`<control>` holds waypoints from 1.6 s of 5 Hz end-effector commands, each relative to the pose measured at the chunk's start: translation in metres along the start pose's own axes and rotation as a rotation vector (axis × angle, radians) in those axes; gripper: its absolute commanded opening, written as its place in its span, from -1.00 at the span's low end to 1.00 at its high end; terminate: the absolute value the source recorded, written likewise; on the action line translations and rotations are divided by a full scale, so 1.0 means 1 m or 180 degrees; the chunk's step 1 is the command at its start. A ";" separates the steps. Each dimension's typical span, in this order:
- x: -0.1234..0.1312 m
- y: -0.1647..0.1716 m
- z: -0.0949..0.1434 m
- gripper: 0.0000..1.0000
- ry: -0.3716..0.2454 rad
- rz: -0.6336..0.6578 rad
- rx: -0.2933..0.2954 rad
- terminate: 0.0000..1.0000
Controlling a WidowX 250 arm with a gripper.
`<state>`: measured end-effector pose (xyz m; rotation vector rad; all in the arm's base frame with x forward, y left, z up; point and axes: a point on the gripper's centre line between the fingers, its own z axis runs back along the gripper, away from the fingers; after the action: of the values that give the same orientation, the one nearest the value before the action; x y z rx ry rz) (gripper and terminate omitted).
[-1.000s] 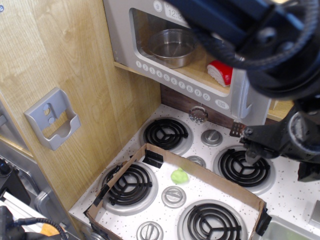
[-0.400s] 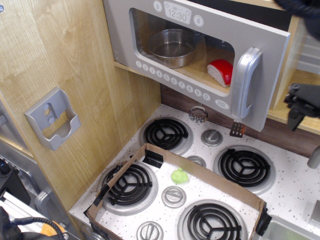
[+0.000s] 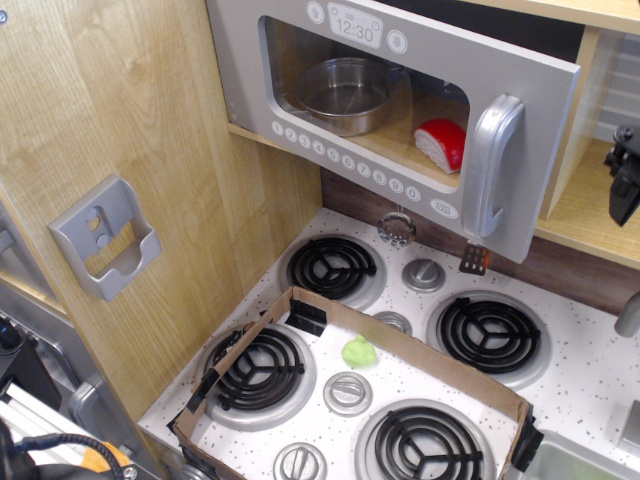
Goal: Open microwave
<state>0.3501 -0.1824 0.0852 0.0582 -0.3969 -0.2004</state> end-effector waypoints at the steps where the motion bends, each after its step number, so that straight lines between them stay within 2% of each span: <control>1: 0.028 0.024 0.003 1.00 -0.0242 -0.0536 0.0010 -1.00; 3: 0.032 0.051 -0.001 1.00 -0.0158 -0.0607 0.0016 -1.00; 5: 0.006 0.073 0.006 1.00 0.0244 -0.0164 0.0099 -1.00; 7: -0.056 0.098 0.004 1.00 0.0454 0.0489 0.0040 -1.00; 8: -0.090 0.107 0.009 1.00 0.0534 0.0741 0.0116 -1.00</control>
<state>0.2812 -0.0464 0.0555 0.0728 -0.1897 0.0416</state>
